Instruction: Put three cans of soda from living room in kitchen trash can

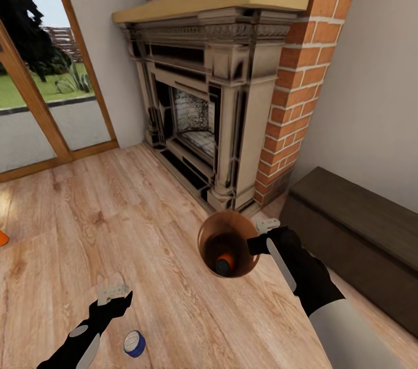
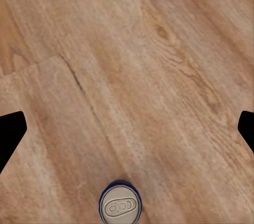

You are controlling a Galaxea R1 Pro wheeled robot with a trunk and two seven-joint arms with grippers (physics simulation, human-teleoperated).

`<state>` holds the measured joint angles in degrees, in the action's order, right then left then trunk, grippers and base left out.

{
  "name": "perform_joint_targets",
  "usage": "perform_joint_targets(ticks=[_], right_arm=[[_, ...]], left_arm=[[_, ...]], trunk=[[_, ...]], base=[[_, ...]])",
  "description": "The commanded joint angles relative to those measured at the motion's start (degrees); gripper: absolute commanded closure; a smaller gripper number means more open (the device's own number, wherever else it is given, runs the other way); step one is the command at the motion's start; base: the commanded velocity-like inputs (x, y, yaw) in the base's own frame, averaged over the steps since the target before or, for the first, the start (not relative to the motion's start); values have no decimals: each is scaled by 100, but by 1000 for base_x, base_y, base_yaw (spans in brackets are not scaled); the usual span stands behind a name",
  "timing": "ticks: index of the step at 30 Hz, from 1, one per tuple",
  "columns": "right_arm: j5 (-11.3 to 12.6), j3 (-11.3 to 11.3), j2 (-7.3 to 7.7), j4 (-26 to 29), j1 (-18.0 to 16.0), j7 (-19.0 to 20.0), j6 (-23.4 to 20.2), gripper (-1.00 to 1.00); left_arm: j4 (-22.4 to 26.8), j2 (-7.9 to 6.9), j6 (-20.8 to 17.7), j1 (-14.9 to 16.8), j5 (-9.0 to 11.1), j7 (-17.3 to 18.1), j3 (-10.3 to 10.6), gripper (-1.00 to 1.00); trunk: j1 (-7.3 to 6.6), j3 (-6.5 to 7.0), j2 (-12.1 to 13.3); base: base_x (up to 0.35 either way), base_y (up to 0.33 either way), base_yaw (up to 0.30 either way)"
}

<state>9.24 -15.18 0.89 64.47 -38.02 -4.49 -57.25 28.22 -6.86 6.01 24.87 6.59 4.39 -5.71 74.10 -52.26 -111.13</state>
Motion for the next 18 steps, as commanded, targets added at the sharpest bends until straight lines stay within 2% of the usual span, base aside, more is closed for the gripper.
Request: perform_joint_targets(ticks=[1,11,15,18], right_arm=[[96,3,-1,0,-4,27,7,100],[117,6,-3,-71,-4,27,-12,100],[329,16,-2,-271,-4,27,-14,100],[394,23,-1,-329,-4,27,-19,100]], left_arm=[[-1,0,2,0,0,0,0,-100],[-1,0,6,0,0,0,0,-100],[-1,0,10,0,0,0,0,-100],[-1,0,14,0,0,0,0,-100]], trunk=[[22,-27,-42],[242,-298,-444],[329,-406,-604],[395,-487,-724]], base=[[0,0,0],[0,0,0],[0,0,0],[0,0,0]])
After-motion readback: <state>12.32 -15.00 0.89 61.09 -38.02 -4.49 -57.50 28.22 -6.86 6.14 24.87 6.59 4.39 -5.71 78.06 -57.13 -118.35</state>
